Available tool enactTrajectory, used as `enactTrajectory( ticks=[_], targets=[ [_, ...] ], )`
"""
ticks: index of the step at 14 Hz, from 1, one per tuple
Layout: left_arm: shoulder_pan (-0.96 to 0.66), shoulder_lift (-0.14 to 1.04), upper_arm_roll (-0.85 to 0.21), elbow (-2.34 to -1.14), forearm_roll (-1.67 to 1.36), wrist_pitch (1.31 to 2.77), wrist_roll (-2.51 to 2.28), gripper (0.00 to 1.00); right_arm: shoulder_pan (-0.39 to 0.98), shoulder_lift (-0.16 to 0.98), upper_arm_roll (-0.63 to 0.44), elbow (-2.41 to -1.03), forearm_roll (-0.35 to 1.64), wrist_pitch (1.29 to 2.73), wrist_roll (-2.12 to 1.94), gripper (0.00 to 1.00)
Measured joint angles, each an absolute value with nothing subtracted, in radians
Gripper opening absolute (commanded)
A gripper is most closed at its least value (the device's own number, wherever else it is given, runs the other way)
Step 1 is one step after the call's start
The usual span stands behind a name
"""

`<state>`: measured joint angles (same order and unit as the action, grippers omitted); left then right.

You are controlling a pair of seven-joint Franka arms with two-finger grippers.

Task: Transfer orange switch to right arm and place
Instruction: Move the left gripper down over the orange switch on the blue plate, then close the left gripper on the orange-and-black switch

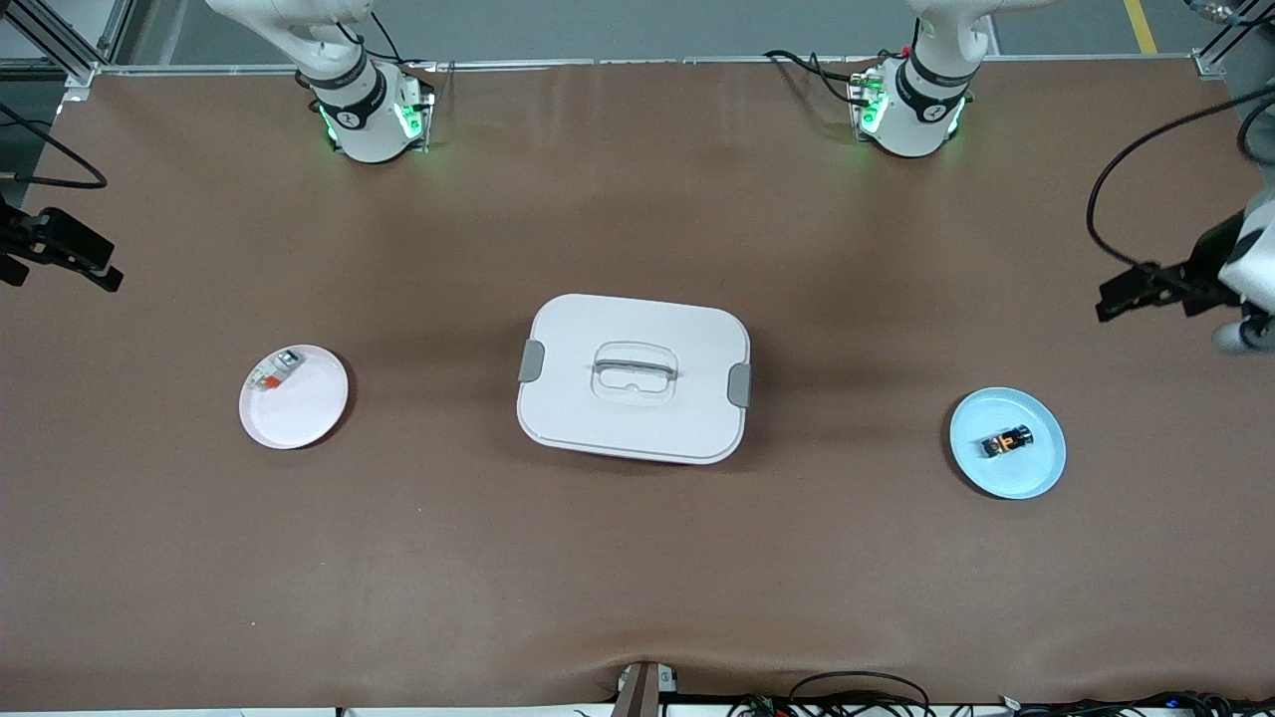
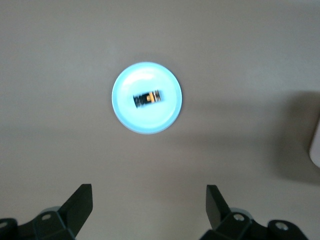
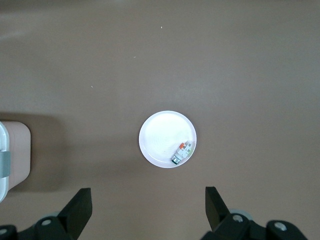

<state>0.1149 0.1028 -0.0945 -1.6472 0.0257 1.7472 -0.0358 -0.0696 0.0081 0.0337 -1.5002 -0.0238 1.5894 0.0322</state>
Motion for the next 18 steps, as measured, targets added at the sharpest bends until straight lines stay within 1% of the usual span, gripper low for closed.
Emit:
enactTrajectory(
  ticks=[3, 7, 11, 18],
  targets=[
    [0.129, 0.138, -0.094, -1.743, 0.026, 1.873, -0.036, 1.00, -0.069, 0.008, 0.034, -1.500, -0.024, 1.589, 0.032, 1.00],
    [0.131, 0.237, -0.095, -1.789, 0.101, 1.998, -0.054, 1.00, -0.069, 0.009, 0.034, -1.500, -0.024, 1.589, 0.032, 1.00],
    [0.131, 0.314, -0.096, -1.863, 0.126, 2.162, -0.094, 1.00, -0.069, 0.009, 0.034, -1.500, -0.024, 1.589, 0.032, 1.00],
    [0.142, 0.476, -0.089, -1.879, 0.157, 2.368, -0.105, 1.00, -0.069, 0.009, 0.035, -1.500, -0.024, 1.589, 0.032, 1.00]
  ],
)
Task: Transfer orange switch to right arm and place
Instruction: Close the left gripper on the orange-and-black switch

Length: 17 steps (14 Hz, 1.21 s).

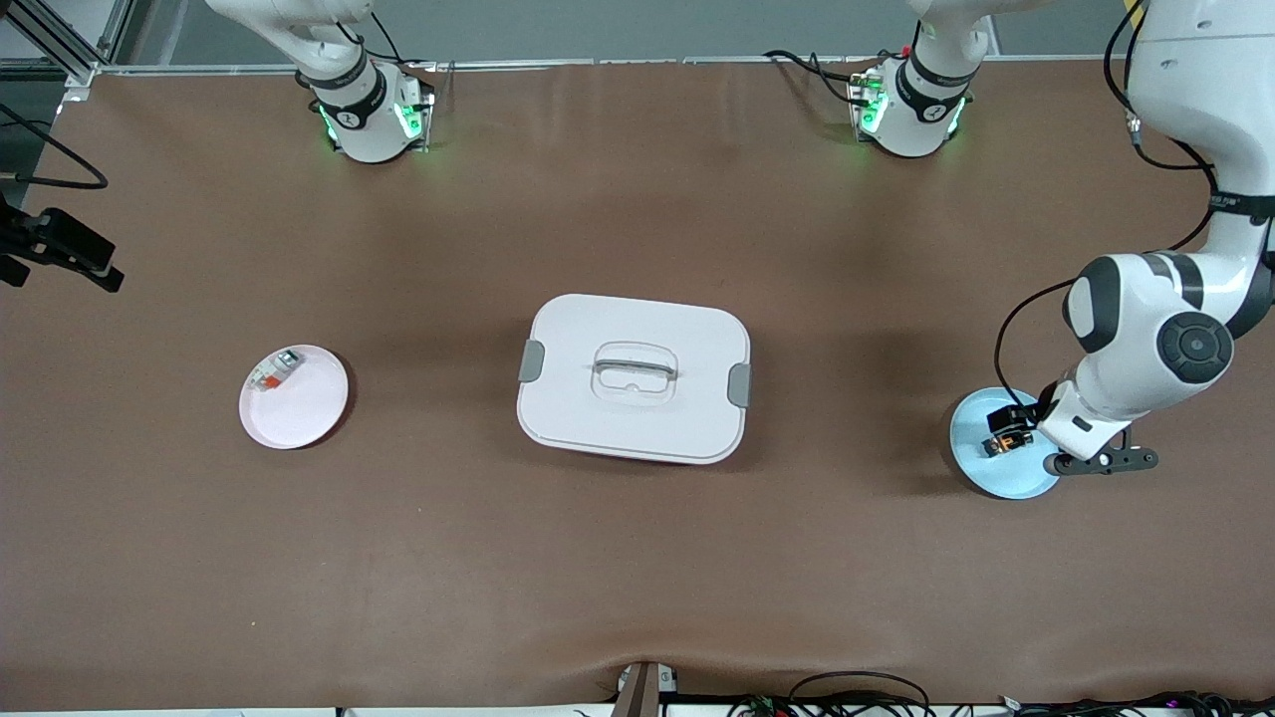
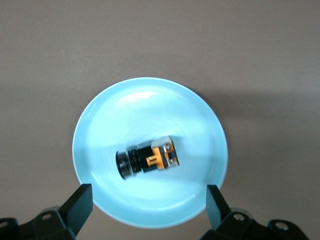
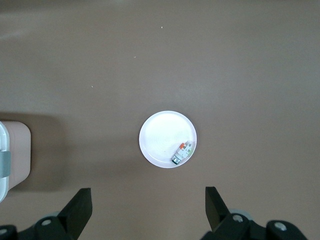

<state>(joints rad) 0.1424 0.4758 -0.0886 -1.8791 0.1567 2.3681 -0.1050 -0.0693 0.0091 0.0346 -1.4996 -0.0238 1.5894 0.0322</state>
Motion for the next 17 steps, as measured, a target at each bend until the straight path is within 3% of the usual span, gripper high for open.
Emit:
enactTrajectory(
  ticks=[17],
  targets=[
    [0.154, 0.596, -0.087, -1.856, 0.184, 2.462, -0.254, 1.00, -0.069, 0.009, 0.035, -1.499, -0.024, 1.589, 0.032, 1.00]
  ],
)
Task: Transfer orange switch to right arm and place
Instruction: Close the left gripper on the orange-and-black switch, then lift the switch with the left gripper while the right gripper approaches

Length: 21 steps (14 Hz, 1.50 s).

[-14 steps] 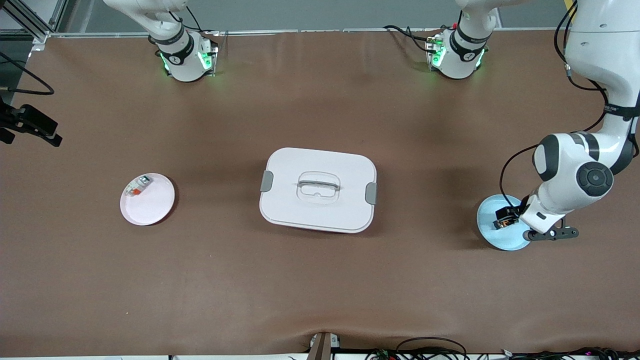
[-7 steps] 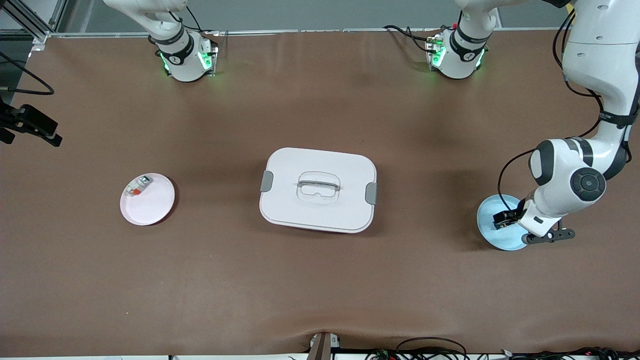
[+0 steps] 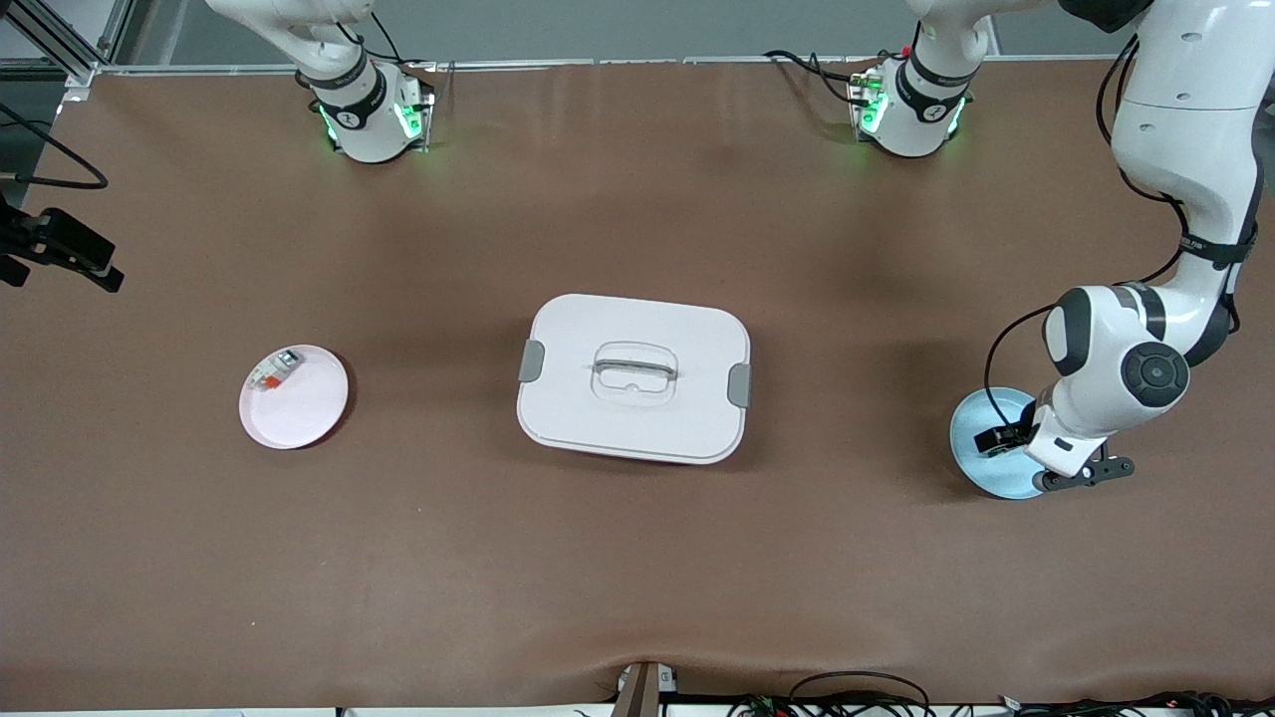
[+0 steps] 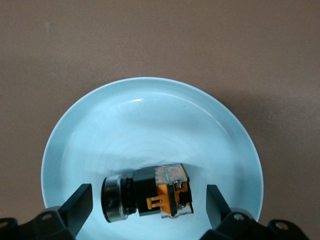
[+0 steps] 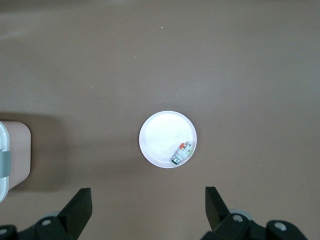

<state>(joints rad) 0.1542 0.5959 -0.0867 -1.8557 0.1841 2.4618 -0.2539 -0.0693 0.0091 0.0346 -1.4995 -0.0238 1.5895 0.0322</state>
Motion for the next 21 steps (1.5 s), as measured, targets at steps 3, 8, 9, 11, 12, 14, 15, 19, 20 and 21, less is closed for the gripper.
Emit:
enactTrajectory(
  ticks=[3, 8, 9, 11, 12, 14, 15, 19, 20, 21],
  targets=[
    [0.157, 0.601, -0.084, -1.855, 0.185, 2.462, -0.259, 1.00, -0.069, 0.009, 0.035, -1.499, -0.024, 1.590, 0.032, 1.00],
    [0.158, 0.614, -0.077, -1.845, 0.190, 2.462, -0.259, 1.00, -0.069, 0.009, 0.035, -1.499, -0.023, 1.592, 0.032, 1.00],
    [0.158, 0.617, -0.077, -1.844, 0.190, 2.462, -0.259, 1.00, -0.069, 0.009, 0.035, -1.499, -0.023, 1.593, 0.032, 1.00],
    [0.158, 0.622, -0.077, -1.842, 0.190, 2.462, -0.259, 0.81, -0.069, 0.009, 0.036, -1.499, -0.023, 1.593, 0.032, 1.00],
    [0.158, 0.624, -0.077, -1.842, 0.190, 2.462, -0.259, 0.54, -0.069, 0.009, 0.037, -1.499, -0.023, 1.593, 0.032, 1.00],
    [0.158, 0.627, -0.077, -1.841, 0.190, 2.462, -0.259, 0.00, -0.065, 0.010, 0.038, -1.499, -0.022, 1.593, 0.032, 1.00],
    [0.157, 0.628, -0.077, -1.840, 0.191, 2.462, -0.259, 0.00, -0.058, 0.010, 0.039, -1.499, -0.022, 1.593, 0.032, 1.00],
    [0.156, 0.626, -0.077, -1.821, 0.191, 2.462, -0.259, 0.00, -0.033, 0.010, 0.042, -1.499, -0.022, 1.592, 0.032, 1.00],
    [0.155, 0.621, -0.077, -1.813, 0.192, 2.462, -0.259, 0.00, -0.022, 0.010, 0.043, -1.499, -0.022, 1.591, 0.033, 1.00],
    [0.155, 0.608, -0.078, -1.806, 0.192, 2.460, -0.259, 0.00, -0.011, 0.010, 0.043, -1.499, -0.022, 1.591, 0.033, 1.00]
  ],
)
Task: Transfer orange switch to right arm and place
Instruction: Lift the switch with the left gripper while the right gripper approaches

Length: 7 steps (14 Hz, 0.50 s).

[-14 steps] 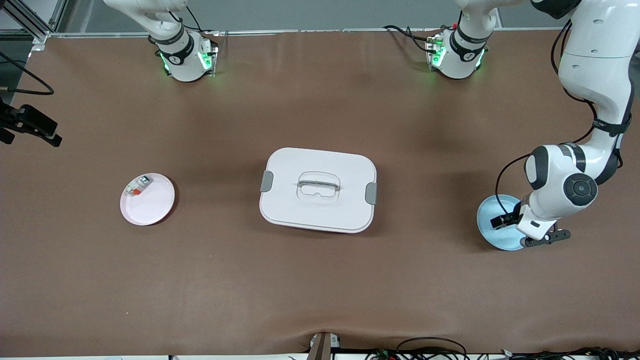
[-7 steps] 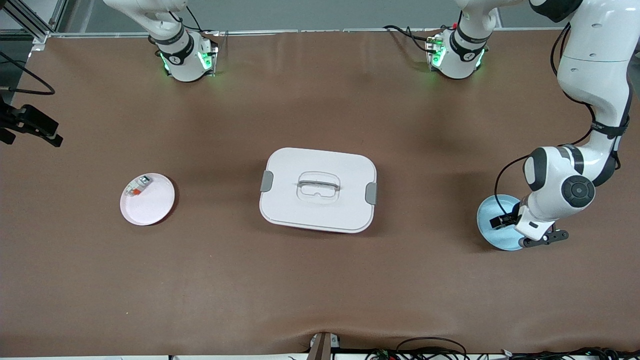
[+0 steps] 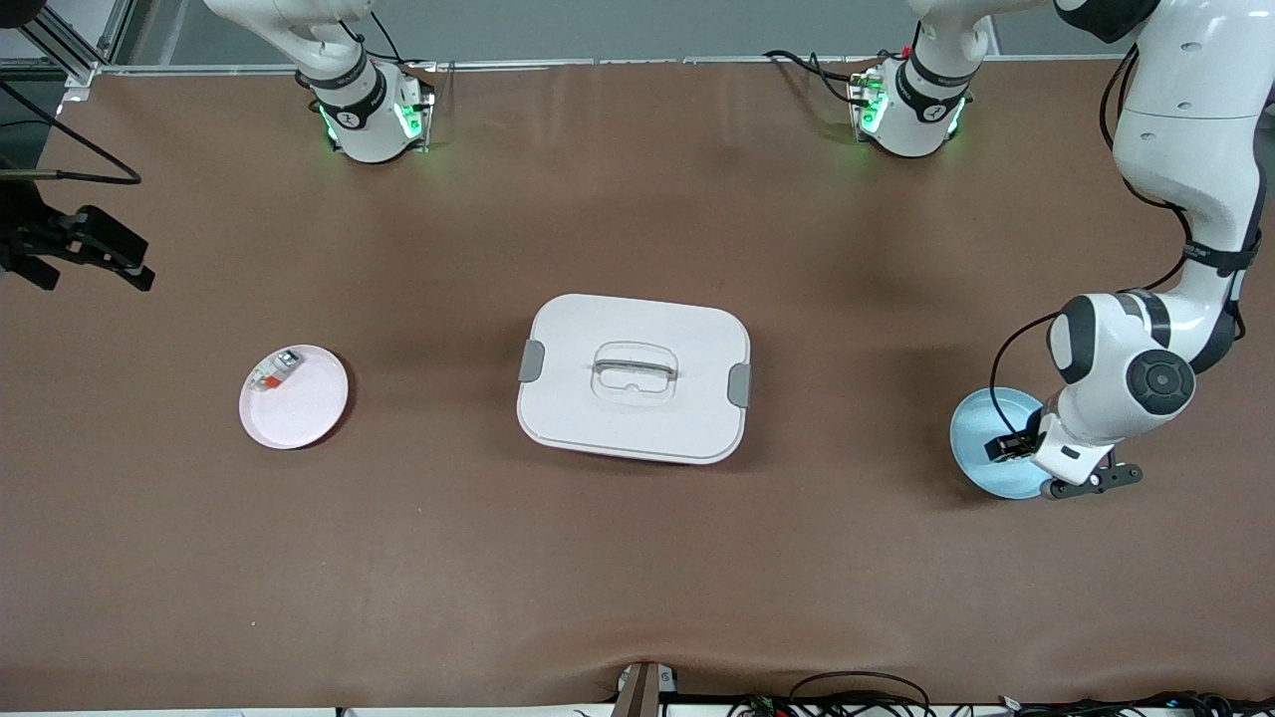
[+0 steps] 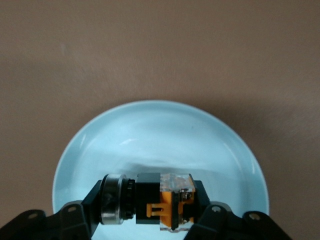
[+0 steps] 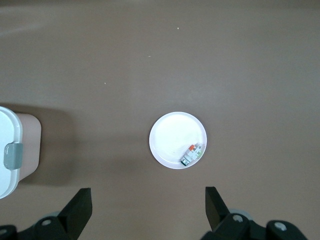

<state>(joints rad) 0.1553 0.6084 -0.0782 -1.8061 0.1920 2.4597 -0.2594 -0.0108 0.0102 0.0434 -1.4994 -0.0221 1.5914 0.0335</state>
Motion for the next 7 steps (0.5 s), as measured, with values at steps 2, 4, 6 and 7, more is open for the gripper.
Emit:
enactTrajectory(
  ticks=[2, 4, 6, 7],
  targets=[
    [0.155, 0.566, -0.083, -1.800, 0.193, 2.440, -0.259, 0.00, 0.014, 0.010, 0.045, -1.499, -0.022, 1.590, 0.041, 1.00],
    [0.154, 0.510, -0.095, -1.798, 0.194, 2.399, -0.259, 0.00, 0.044, 0.010, 0.047, -1.498, -0.022, 1.580, 0.095, 1.00],
    [0.153, 0.451, -0.117, -1.797, 0.194, 2.347, -0.259, 0.00, 0.086, 0.010, 0.049, -1.495, -0.021, 1.555, 0.158, 1.00],
    [0.153, 0.422, -0.132, -1.796, 0.193, 2.320, -0.260, 0.00, 0.108, 0.010, 0.050, -1.494, -0.009, 1.546, 0.187, 1.00]
  ],
)
